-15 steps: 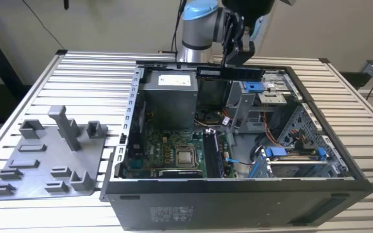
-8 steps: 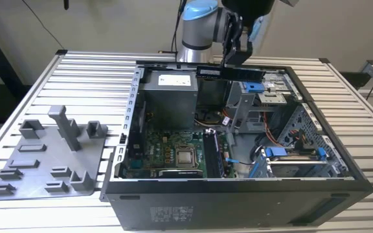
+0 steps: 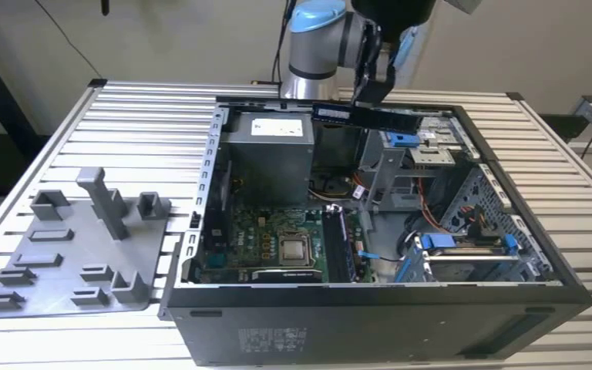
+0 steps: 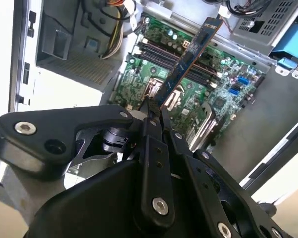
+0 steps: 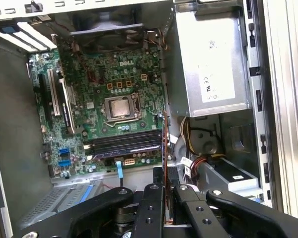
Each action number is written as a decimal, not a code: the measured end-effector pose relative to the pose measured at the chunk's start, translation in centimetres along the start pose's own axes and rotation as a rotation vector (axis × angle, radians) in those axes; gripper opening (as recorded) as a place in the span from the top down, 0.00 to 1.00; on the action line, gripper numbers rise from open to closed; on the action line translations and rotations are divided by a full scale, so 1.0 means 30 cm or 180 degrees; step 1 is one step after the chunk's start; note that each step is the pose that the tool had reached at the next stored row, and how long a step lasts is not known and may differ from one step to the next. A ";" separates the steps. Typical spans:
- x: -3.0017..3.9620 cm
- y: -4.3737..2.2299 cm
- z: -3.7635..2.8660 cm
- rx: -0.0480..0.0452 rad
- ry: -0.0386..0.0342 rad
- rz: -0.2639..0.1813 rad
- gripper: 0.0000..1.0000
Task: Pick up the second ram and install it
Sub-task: 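Insert the second ram into the second slot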
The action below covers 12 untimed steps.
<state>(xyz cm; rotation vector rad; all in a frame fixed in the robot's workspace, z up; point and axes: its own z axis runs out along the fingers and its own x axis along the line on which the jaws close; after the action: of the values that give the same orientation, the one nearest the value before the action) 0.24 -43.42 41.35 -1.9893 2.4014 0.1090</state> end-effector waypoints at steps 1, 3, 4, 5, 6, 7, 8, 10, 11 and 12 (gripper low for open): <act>0.000 0.000 0.000 0.0002 -0.0001 0.0035 0.86; 0.000 0.001 0.001 0.0006 -0.0004 0.0110 0.86; 0.000 0.002 0.001 0.0007 -0.0005 0.0144 0.86; 0.001 0.002 0.001 0.0008 -0.0006 0.0179 0.86; 0.001 0.003 0.001 0.0008 -0.0007 0.0215 0.86; 0.001 0.003 0.002 0.0009 -0.0009 0.0252 0.86; 0.001 0.004 0.002 0.0011 -0.0010 0.0292 0.86; 0.001 0.004 0.003 0.0015 -0.0013 0.0374 0.86; 0.001 0.005 0.003 0.0017 -0.0015 0.0415 0.86; 0.001 0.006 0.004 0.0019 -0.0016 0.0453 0.86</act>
<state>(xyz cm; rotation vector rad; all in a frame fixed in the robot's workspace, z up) 0.07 -43.42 41.25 -1.8118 2.5347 0.1089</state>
